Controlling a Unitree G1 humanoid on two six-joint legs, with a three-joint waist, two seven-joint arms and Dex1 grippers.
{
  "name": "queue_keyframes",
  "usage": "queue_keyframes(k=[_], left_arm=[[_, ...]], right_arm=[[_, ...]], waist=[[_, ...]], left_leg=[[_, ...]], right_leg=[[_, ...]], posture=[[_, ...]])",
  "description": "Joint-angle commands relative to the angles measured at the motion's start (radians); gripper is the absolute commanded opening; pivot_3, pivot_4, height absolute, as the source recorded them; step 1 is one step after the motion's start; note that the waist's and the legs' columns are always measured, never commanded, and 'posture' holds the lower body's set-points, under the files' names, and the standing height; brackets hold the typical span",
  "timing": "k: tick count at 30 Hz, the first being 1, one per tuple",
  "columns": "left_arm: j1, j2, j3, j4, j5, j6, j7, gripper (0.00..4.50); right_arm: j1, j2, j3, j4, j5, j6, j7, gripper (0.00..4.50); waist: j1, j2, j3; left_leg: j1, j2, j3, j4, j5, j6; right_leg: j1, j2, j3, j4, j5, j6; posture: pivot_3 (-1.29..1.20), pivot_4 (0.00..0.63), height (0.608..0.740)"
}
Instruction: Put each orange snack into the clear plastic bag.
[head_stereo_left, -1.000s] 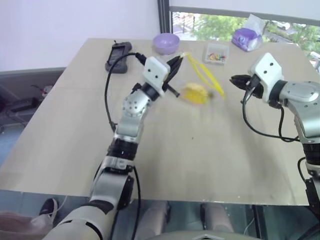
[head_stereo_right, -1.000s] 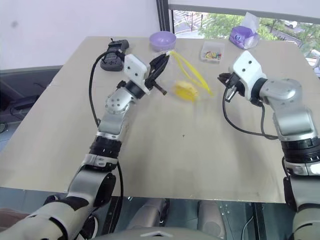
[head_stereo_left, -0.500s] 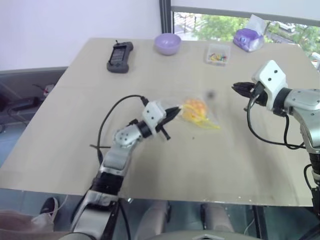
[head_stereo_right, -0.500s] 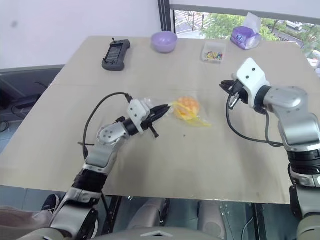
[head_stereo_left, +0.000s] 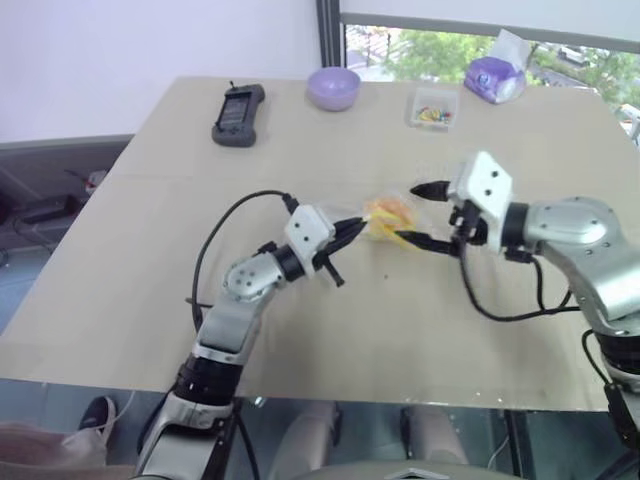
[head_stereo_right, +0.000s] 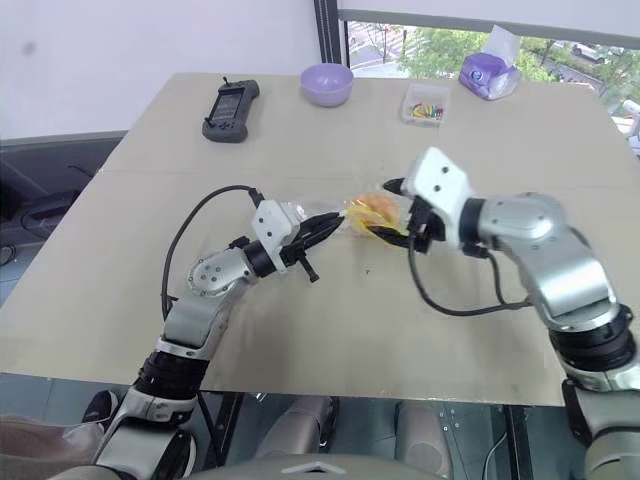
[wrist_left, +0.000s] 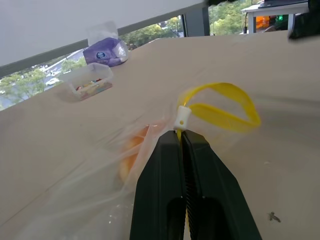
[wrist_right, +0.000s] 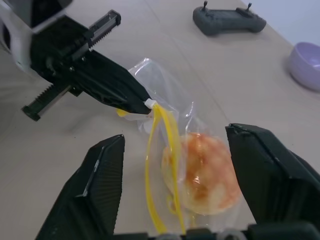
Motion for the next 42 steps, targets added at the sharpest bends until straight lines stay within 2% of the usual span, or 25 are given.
queue_keyframes(k=[1,9,10,11,12,13,16,28,42], left_arm=[[0.006,0.010,0.012,-0.074,-0.029,0.018,-0.009,0.00],[0.026,0.055,0.018,-0.166,-0.042,0.078,-0.013,0.00],[0.029,0.062,0.015,-0.174,-0.038,0.081,-0.015,0.00],[0.032,0.067,0.013,-0.181,-0.035,0.083,-0.017,0.00],[0.034,0.071,0.012,-0.188,-0.033,0.086,-0.017,0.00],[0.036,0.075,0.011,-0.193,-0.032,0.088,-0.017,0.00],[0.040,0.091,0.009,-0.204,-0.028,0.093,-0.020,0.00],[0.048,0.117,0.007,-0.186,0.007,0.014,-0.044,0.00],[0.043,0.116,0.009,-0.167,0.024,-0.013,-0.043,0.00]], right_arm=[[-0.040,0.023,0.064,0.003,-0.091,-0.093,-0.030,3.24],[-0.063,0.084,0.142,0.034,-0.201,-0.241,-0.034,3.24],[-0.064,0.094,0.149,0.036,-0.211,-0.252,-0.035,3.00],[-0.066,0.103,0.154,0.039,-0.221,-0.263,-0.036,3.00],[-0.066,0.106,0.160,0.041,-0.232,-0.274,-0.034,2.55],[-0.066,0.106,0.167,0.045,-0.246,-0.286,-0.030,2.30],[-0.066,0.099,0.178,0.069,-0.295,-0.330,-0.033,0.91],[-0.071,0.115,0.188,0.108,-0.384,-0.403,-0.015,0.91],[-0.075,0.132,0.197,0.101,-0.413,-0.452,0.045,0.91]], waist=[[-0.001,0.000,0.000],[-0.001,0.000,0.000],[-0.001,0.000,0.000],[-0.001,0.000,0.000],[-0.001,0.000,0.000],[-0.001,0.000,0.000],[-0.001,0.000,0.000],[-0.001,0.000,0.000],[-0.001,0.000,0.000]], left_leg=[[0.000,0.000,0.000,0.000,0.000,0.000],[0.000,0.000,-0.001,0.000,0.000,0.000],[0.000,0.000,-0.001,0.000,0.000,0.000],[0.000,0.000,-0.001,0.000,0.000,0.000],[0.000,0.000,-0.001,0.000,0.000,0.000],[0.000,0.000,-0.001,0.000,0.000,0.000],[0.000,0.000,-0.001,0.000,0.000,0.000],[0.000,0.000,-0.001,-0.001,0.000,0.000],[0.000,0.000,-0.001,-0.001,0.000,0.000]], right_leg=[[0.000,0.000,0.000,0.000,0.000,0.000],[0.000,0.000,0.000,0.000,0.000,0.000],[0.000,0.000,0.000,0.000,0.000,0.000],[0.000,0.000,0.000,0.000,0.000,0.000],[0.000,0.000,0.000,0.000,0.000,0.000],[0.000,0.000,0.000,0.000,0.000,0.000],[0.000,0.000,0.000,0.000,0.000,0.000],[0.000,0.000,0.000,-0.001,0.000,0.000],[0.000,0.001,0.000,-0.001,0.000,0.000]], posture=[[0.00,0.150,0.740],[0.00,0.150,0.740],[0.00,0.150,0.740],[0.00,0.150,0.740],[0.00,0.150,0.740],[0.00,0.150,0.740],[0.00,0.150,0.740],[0.00,0.150,0.740],[0.00,0.150,0.740]])
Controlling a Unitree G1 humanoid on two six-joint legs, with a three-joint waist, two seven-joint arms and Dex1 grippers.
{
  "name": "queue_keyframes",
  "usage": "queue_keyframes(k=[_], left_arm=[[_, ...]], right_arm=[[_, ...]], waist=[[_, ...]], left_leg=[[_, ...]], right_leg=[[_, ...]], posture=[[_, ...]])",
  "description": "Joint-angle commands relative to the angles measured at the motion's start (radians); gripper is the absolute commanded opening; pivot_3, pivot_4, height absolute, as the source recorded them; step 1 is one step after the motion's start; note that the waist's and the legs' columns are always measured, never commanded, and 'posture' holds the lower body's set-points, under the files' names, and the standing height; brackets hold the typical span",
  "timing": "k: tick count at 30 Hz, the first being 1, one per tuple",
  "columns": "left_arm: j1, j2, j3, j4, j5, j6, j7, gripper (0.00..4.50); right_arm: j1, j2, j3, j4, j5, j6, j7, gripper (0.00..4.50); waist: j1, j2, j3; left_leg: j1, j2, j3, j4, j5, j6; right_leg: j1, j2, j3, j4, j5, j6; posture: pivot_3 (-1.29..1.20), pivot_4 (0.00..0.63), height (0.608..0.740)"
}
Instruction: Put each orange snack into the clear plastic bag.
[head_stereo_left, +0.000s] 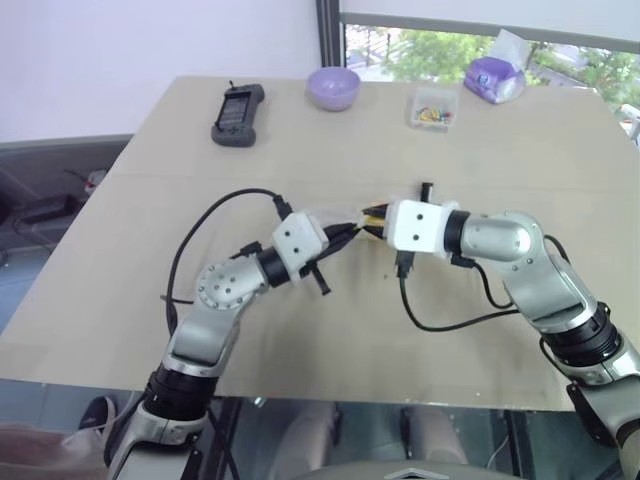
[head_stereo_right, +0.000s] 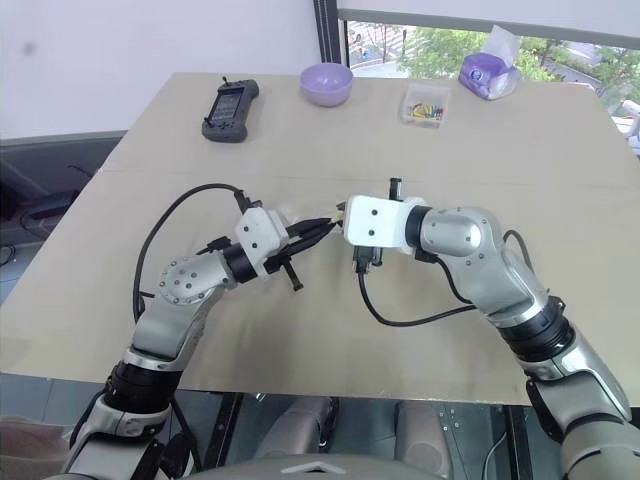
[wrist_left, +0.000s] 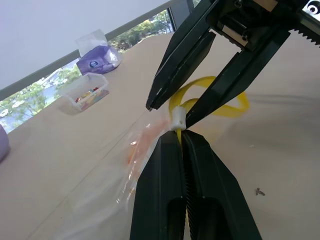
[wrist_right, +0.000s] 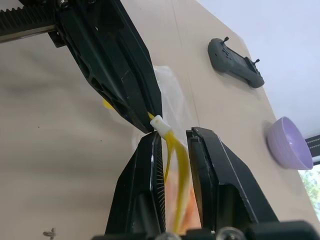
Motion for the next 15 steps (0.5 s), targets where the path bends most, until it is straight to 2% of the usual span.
queue_keyframes(k=[1,15], left_arm=[[-0.006,-0.002,-0.001,-0.016,-0.003,-0.025,-0.002,0.00],[-0.015,-0.007,0.001,-0.008,-0.002,-0.018,0.001,0.00]], right_arm=[[-0.027,0.008,0.003,-0.025,0.003,-0.046,0.020,0.91],[-0.035,-0.016,0.004,0.000,-0.038,-0.179,0.078,0.91]], waist=[[0.000,0.000,0.000],[0.000,0.000,0.000]], left_leg=[[0.000,0.000,0.000,0.000,0.000,0.000],[0.000,0.000,0.000,0.000,0.000,0.000]], right_leg=[[0.000,0.000,0.000,0.000,0.000,0.000],[0.000,0.000,0.000,0.000,0.000,0.000]], posture=[[0.00,0.150,0.740],[0.00,0.150,0.740]])
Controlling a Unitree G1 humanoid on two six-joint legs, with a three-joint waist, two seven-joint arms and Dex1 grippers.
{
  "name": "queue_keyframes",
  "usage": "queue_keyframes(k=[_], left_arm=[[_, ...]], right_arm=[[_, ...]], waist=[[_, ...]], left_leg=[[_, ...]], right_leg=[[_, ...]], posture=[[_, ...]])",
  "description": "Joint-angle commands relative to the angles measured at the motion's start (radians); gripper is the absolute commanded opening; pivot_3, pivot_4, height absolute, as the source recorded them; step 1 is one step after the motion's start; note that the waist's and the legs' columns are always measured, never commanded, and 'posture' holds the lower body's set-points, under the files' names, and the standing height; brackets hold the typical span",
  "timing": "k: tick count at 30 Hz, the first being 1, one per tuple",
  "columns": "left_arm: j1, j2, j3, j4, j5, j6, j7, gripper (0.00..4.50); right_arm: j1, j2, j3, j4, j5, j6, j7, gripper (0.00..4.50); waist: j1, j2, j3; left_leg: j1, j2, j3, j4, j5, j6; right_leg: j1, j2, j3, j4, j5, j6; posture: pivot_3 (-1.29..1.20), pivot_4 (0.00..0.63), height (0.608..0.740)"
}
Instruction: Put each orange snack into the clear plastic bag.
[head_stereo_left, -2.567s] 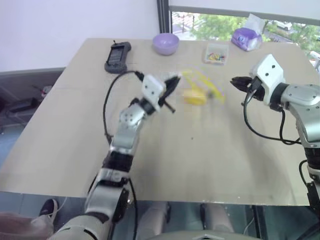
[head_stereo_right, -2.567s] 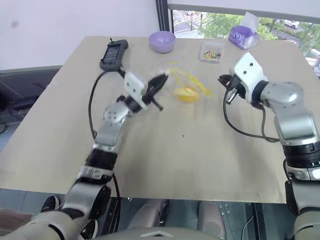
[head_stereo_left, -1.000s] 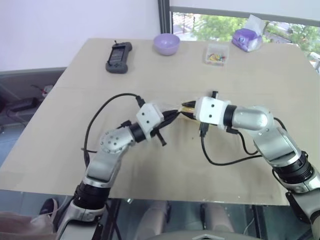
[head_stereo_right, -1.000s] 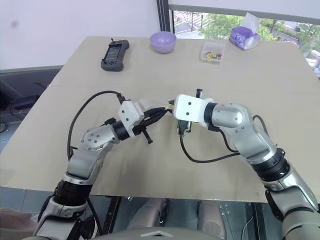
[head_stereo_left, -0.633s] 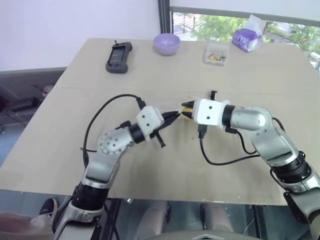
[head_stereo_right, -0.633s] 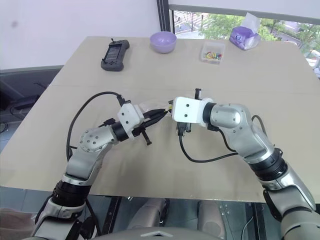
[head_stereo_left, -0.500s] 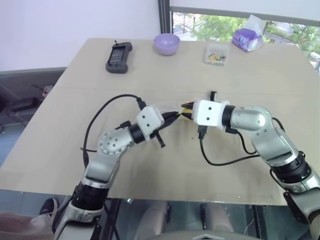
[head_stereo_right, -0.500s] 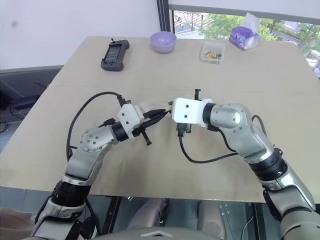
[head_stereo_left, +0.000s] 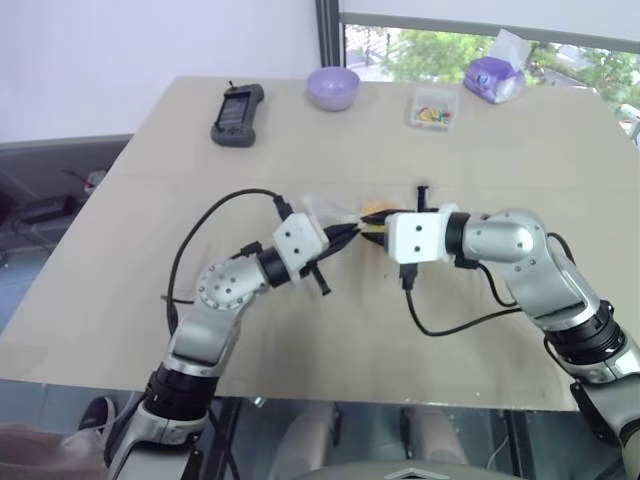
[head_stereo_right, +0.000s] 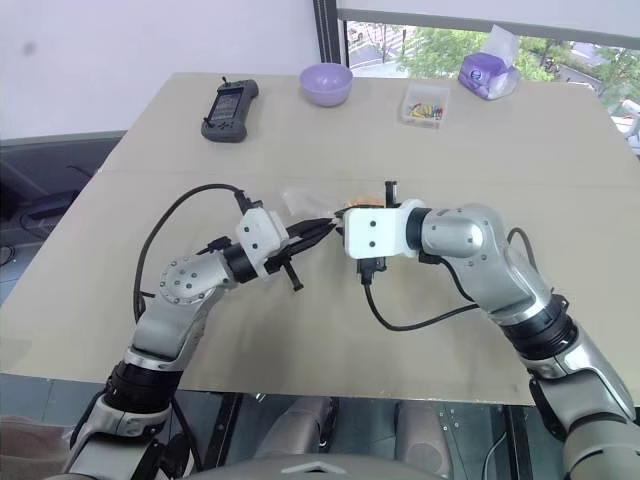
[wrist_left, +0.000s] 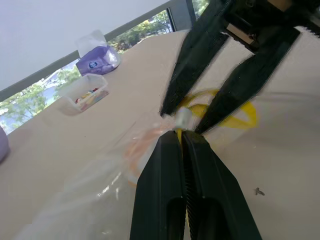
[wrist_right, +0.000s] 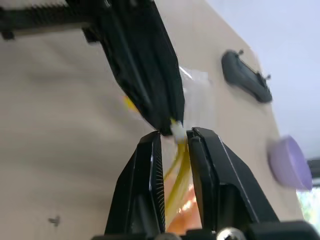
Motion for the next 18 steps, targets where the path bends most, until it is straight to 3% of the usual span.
queue_keyframes(k=[1,18], left_arm=[[-0.015,-0.004,0.003,-0.011,-0.004,-0.017,0.004,0.00],[-0.020,-0.003,-0.002,-0.015,-0.008,-0.008,0.003,0.00]], right_arm=[[-0.026,0.003,-0.004,-0.011,-0.011,-0.050,0.000,0.91],[-0.051,0.016,-0.028,0.052,-0.076,-0.108,-0.027,0.91]], waist=[[0.000,0.000,0.000],[0.000,0.000,0.000]], left_leg=[[0.000,0.000,0.000,0.000,0.000,0.000],[0.000,0.000,0.000,0.000,0.000,0.000]], right_leg=[[0.000,0.000,0.000,0.000,0.000,0.000],[0.000,0.000,0.000,0.000,0.000,0.000]], posture=[[0.00,0.150,0.740],[0.00,0.150,0.740]])
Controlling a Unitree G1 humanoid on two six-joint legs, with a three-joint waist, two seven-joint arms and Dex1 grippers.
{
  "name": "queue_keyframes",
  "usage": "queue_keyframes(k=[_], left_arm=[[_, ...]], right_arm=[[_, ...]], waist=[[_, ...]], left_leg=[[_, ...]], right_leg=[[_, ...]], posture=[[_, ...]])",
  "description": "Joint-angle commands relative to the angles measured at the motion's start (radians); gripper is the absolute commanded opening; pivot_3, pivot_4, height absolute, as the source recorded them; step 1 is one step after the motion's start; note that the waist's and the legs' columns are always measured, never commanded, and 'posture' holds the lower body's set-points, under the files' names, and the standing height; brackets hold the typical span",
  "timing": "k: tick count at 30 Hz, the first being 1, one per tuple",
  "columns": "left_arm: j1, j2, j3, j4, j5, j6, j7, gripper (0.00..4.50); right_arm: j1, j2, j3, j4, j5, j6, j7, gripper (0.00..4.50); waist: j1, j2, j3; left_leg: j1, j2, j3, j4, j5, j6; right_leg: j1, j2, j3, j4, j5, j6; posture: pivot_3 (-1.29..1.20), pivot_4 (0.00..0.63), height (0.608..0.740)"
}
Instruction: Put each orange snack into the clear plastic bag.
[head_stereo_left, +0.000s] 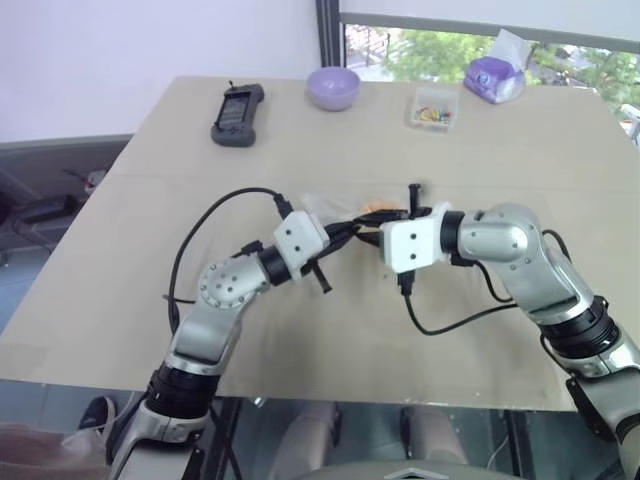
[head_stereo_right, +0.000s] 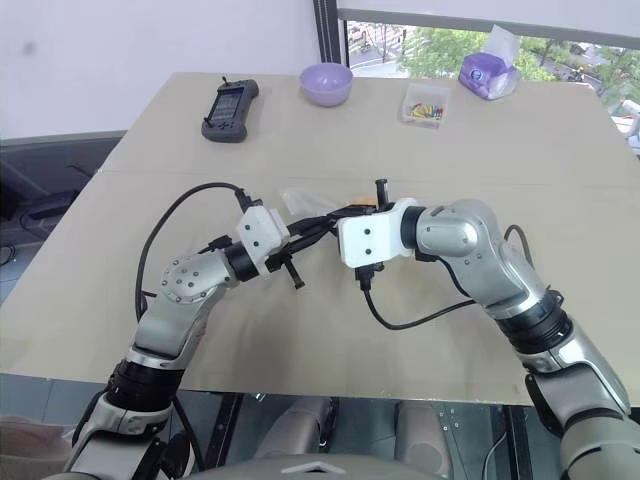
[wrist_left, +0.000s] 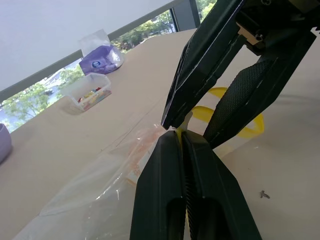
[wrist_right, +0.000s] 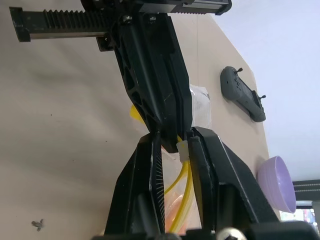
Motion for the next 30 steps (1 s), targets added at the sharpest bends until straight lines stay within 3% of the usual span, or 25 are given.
queue_keyframes(k=[1,30], left_arm=[[-0.012,0.000,-0.002,-0.025,-0.007,-0.010,-0.007,0.00],[-0.003,0.000,0.004,-0.012,-0.006,-0.021,-0.006,0.00]], right_arm=[[-0.033,0.001,-0.033,0.000,-0.015,-0.004,-0.025,0.91],[-0.018,-0.033,-0.082,-0.059,0.057,0.056,0.026,0.91]], waist=[[0.000,0.000,0.000],[0.000,0.000,0.000]], left_leg=[[0.000,0.000,0.000,0.000,0.000,0.000],[0.000,0.000,0.001,0.000,0.000,0.000]], right_leg=[[0.000,0.000,0.000,0.000,0.000,0.000],[0.000,0.000,0.000,0.000,0.000,0.000]], posture=[[0.00,0.150,0.740],[0.00,0.150,0.740]])
